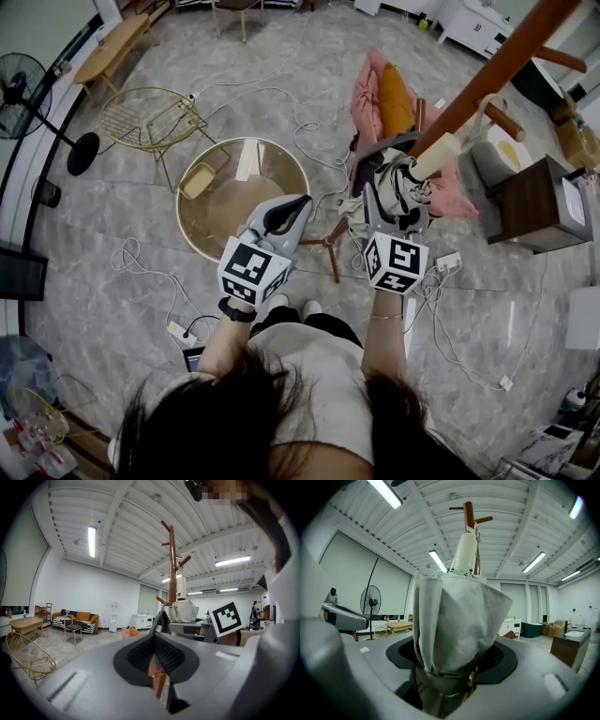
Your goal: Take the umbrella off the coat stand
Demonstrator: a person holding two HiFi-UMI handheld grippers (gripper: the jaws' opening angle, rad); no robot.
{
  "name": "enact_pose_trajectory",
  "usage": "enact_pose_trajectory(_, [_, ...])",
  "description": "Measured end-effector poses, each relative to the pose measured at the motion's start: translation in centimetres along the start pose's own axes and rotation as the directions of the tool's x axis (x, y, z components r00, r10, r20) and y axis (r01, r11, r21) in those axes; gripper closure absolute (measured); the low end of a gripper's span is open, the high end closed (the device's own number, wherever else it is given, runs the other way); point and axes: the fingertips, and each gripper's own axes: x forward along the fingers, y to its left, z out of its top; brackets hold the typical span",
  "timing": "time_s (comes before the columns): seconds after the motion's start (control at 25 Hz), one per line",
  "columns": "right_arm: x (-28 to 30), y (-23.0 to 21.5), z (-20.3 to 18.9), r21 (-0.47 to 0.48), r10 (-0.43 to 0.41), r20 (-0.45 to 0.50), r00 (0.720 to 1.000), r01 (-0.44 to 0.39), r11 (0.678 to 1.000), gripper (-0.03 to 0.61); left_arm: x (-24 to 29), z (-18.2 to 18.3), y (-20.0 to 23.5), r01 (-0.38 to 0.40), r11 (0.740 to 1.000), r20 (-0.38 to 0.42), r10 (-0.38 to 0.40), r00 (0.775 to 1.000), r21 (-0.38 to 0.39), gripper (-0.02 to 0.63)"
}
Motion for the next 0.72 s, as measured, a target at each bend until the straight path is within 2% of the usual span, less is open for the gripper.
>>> enact_pose_trajectory(0.32, [-1.5, -0.7, 4.3, -0.054, -0.004, 0.072, 0.997, 0.008, 0.998, 0.25, 0.6, 1.1, -0.8, 0.018, 1.0, 0.019, -0.019, 1.0, 0.015, 0.555])
enact_pose_trajectory(0.72, [-4.3, -2.5, 6.7, -0.064, -0.038, 0.111, 0.993, 0.045, 0.997, 0.25, 1.4, 2.1, -3.1, 0.068, 0.997, 0.038, -0.069, 0.997, 0.034, 0.555])
